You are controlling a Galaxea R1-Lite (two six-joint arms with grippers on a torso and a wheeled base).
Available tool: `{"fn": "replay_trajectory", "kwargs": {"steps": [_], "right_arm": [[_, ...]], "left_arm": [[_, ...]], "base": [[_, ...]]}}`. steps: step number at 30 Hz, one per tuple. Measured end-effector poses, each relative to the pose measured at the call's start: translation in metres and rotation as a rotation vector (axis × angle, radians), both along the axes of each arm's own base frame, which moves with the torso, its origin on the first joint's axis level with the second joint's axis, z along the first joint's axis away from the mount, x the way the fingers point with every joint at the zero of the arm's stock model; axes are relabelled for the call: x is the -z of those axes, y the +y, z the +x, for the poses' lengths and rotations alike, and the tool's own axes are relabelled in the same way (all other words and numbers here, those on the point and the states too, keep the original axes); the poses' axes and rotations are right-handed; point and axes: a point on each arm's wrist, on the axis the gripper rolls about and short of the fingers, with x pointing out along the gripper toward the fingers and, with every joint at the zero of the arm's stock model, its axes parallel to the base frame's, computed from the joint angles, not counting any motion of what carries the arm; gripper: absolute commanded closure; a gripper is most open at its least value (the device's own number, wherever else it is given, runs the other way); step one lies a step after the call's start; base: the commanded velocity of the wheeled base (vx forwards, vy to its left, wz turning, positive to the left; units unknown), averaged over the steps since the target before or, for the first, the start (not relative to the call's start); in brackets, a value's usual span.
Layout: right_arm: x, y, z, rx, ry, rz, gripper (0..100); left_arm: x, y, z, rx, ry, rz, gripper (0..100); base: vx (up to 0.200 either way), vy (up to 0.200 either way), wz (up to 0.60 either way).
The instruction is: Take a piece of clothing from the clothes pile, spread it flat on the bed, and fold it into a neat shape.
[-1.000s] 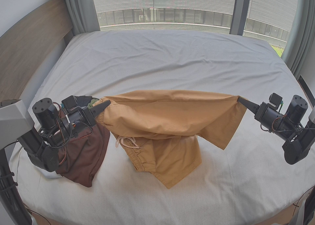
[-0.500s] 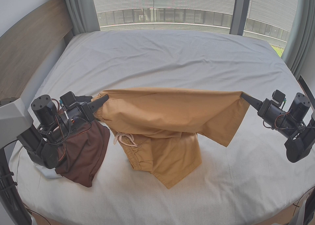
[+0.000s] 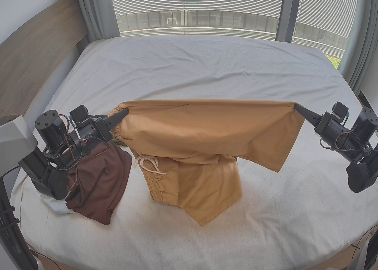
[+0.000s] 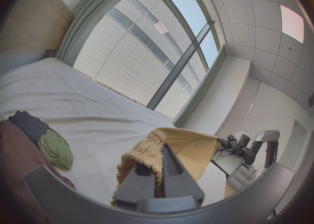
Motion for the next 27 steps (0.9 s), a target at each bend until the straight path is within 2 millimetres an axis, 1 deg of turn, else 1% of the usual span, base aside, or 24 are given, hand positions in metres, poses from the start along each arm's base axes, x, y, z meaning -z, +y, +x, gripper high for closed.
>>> {"fn": "replay_trajectory", "kwargs": {"steps": [8,27], "right_arm": [[-0.0020,-0.0034,0.0005,0.009,-0.008,0.000,100],[-0.0007,-0.0078,0.0036,0.026,-0.008,-0.001,100]], "left_arm": [[-0.0058,0.0041,0.0004,-0.012,-0.021,-0.002,100],[-0.0056,0.0054,0.0011,-0.018,-0.021,-0.002,100]], "base": [[0.000,0.000,0.00],[0.000,0.000,0.00]]}}
